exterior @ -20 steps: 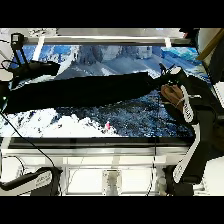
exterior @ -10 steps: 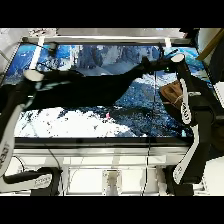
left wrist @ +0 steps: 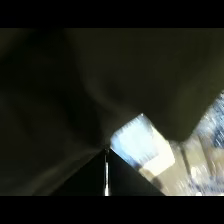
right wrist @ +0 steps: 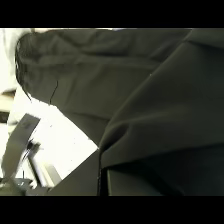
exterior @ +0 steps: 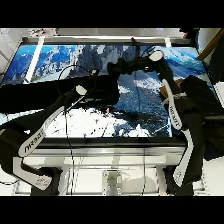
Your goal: Fold the clothes and pants, and hang the long-sleeved shirts on hangers.
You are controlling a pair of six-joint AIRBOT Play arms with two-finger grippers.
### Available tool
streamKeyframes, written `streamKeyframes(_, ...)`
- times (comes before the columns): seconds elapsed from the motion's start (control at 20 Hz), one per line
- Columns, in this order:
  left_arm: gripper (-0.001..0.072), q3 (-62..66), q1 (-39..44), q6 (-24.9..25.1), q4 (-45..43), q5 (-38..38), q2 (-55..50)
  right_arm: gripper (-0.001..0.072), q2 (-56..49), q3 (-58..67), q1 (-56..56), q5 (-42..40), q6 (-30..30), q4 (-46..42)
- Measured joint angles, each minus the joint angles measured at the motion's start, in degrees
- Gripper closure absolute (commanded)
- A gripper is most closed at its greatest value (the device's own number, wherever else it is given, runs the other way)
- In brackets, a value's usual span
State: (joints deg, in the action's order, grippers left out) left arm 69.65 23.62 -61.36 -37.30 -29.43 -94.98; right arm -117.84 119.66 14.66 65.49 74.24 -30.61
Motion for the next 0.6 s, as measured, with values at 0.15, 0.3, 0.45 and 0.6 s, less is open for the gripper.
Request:
streamKeyframes(0.15, 0.0691, 0.0, -6.58, -2.23, -3.32, -0.63, 2.38, 0.0714, -0.98, -0.46, 4.17, -2.43, -0.57, -1.07)
streamKeyframes(0.3, 0.0691, 0.0, -17.35, -5.99, -8.79, -4.33, 6.95, 0.0715, -2.73, -0.63, 8.48, -6.86, -0.9, -1.31)
streamKeyframes(0.45, 0.069, 0.0, -27.67, -7.63, -11.58, -8.76, 11.8, 0.0714, -5.16, -0.7, 13.09, -13.27, -1.01, -0.72)
streamKeyframes(0.6, 0.069, 0.0, -35.04, -8.35, -12.83, -12.74, 15.89, 0.0707, -8.0, -0.7, 17.42, -19.19, -1.03, 0.85)
